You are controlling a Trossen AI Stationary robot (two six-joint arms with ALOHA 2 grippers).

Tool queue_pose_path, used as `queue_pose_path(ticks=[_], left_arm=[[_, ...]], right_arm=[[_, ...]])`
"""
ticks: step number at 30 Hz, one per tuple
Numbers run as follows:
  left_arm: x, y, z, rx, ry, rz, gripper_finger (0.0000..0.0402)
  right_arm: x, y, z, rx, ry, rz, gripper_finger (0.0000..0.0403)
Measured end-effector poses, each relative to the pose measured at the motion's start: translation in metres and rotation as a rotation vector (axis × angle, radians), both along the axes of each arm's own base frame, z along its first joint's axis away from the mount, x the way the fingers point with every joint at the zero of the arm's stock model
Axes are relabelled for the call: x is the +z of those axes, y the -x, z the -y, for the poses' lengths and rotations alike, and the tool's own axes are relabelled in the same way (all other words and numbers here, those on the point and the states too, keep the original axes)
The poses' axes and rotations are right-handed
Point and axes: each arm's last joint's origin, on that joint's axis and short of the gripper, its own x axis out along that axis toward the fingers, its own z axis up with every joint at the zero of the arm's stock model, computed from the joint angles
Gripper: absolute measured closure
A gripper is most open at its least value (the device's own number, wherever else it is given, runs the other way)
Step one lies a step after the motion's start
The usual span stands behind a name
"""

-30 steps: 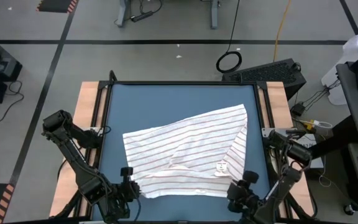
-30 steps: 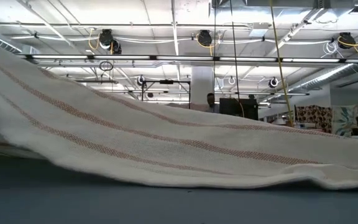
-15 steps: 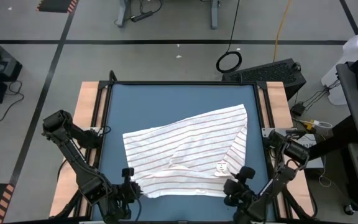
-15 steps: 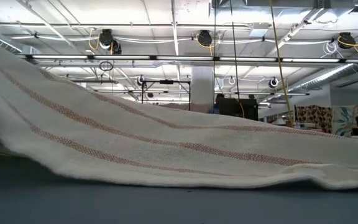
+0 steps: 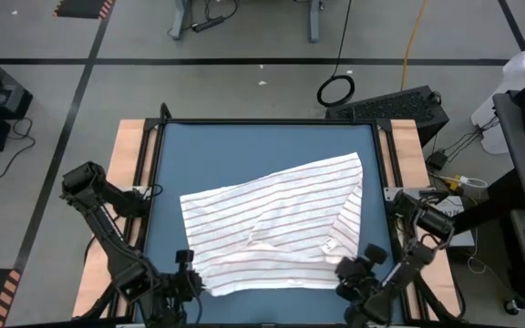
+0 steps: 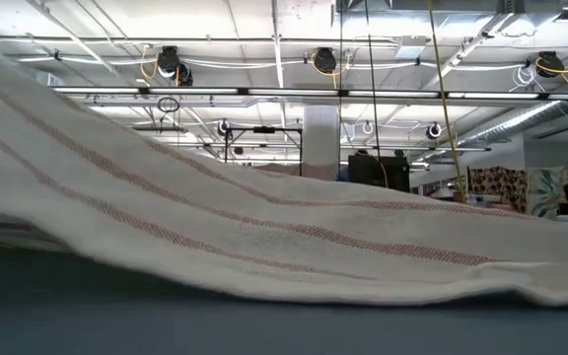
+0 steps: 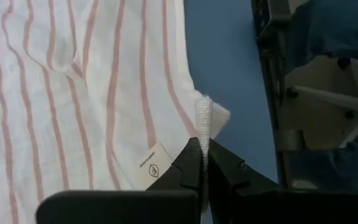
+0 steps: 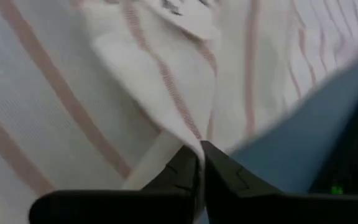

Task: Roll towel
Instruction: Fold the white towel

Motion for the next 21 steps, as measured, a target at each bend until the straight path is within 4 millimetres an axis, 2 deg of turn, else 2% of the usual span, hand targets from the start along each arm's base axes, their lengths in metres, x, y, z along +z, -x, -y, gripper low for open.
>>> queue_pose_path(ticks=[8,13,21], left_arm=[[0.000,0.007,0.005,-0.001,0.011,0.007,0.0391],[0.001,0.009,0.007,0.014,0.012,0.025,0.0391],[-0.007,0.019,0.018,-0.016,0.035,-0.027,0.0391]], right_arm=[[0.001,0.046,-0.025,-0.057,-0.001,0.165,0.0395],[0.003,0.070,-0.031,-0.098,0.024,0.313,0.0395],[0.006,0.078,-0.029,-0.117,0.065,0.218,0.0395]])
